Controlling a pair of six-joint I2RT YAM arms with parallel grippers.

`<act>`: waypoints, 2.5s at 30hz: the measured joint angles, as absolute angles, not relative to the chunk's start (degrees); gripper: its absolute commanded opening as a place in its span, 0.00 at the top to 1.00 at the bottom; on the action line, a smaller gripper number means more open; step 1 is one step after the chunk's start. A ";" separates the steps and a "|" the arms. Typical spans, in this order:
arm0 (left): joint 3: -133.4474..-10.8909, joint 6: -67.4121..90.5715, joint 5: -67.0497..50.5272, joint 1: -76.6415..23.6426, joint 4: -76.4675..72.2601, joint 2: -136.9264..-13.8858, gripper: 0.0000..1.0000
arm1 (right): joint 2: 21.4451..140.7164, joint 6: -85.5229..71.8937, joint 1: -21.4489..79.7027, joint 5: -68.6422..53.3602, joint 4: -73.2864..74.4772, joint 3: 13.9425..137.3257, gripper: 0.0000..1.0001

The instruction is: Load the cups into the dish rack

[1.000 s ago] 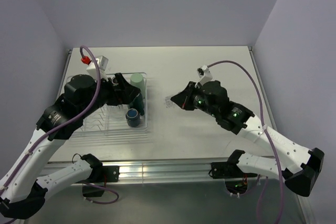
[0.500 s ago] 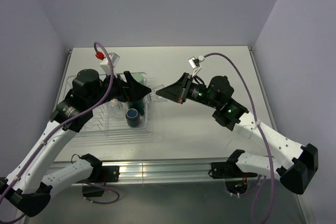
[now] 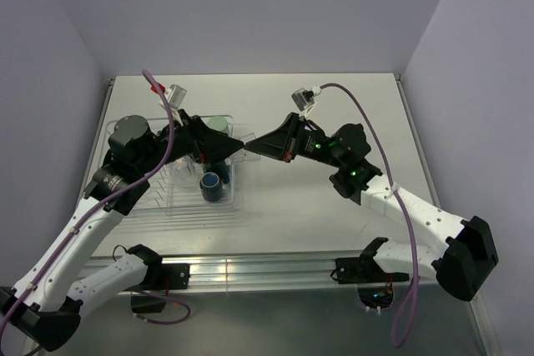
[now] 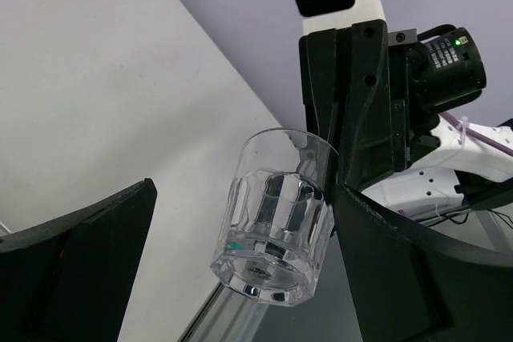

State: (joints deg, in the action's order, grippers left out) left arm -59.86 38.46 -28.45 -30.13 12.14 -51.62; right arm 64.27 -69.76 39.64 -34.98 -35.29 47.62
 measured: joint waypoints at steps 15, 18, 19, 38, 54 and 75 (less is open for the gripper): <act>-55.68 40.38 -35.44 -30.68 9.74 -48.84 0.04 | 66.92 -74.52 36.47 -35.16 -45.01 46.37 1.00; -55.59 40.60 -35.75 -30.68 9.72 -48.84 0.05 | 66.92 -74.96 36.42 -35.27 -45.84 46.30 1.00; -55.59 40.84 -35.77 -30.68 9.72 -48.84 0.05 | 66.92 -75.05 36.42 -35.33 -46.35 46.19 1.00; -55.51 41.82 -35.79 -30.11 9.23 -50.61 0.16 | 67.85 -76.07 37.32 -37.19 -50.70 43.42 1.00; -54.43 42.94 -36.84 -29.12 8.12 -51.07 0.66 | 70.98 -77.23 38.00 -37.89 -53.34 43.27 1.00; -56.18 41.74 -35.90 -28.01 14.72 -51.09 1.00 | 65.91 -67.66 38.81 -31.77 -37.65 43.29 0.57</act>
